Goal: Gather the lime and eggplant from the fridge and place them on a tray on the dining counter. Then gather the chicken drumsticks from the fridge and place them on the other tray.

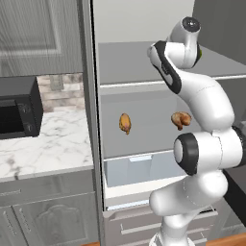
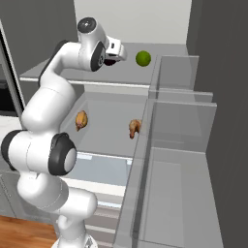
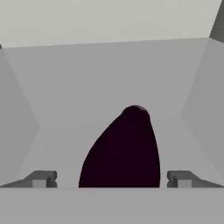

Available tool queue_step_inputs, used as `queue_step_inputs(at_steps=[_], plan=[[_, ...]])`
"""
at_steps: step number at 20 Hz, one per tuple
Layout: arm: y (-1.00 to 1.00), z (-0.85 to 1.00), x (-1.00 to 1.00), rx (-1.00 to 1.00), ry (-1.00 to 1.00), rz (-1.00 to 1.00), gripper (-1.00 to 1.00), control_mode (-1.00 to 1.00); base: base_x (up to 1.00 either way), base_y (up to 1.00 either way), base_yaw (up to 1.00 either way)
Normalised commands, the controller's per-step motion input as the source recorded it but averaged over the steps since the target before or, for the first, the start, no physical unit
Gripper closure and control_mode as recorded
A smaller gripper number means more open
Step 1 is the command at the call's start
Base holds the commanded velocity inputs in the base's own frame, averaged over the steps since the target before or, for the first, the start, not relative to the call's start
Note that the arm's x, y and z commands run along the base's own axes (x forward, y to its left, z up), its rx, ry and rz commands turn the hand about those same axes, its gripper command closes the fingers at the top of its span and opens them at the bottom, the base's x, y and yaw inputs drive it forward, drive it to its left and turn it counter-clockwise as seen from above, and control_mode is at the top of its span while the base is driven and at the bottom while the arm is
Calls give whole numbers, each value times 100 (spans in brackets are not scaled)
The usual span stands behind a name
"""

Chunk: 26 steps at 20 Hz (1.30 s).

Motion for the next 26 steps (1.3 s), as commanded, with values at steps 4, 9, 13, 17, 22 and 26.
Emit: queue_step_inputs(at_steps=[4, 9, 13, 17, 22, 26], plan=[[0, 0, 23, 0, 0, 0, -100, -100, 0, 0, 0], [0, 0, 23, 0, 0, 0, -100, -100, 0, 0, 0], [-4, 0, 3, 0, 0, 0, -100, -100, 0, 0, 0], [-9, -1, 0, 0, 0, 0, -100, -100, 0, 0, 0], [-2, 0, 0, 0, 0, 0, 100, -100, 0, 0, 0], [0, -3, 0, 0, 0, 0, 100, -100, 0, 0, 0]])
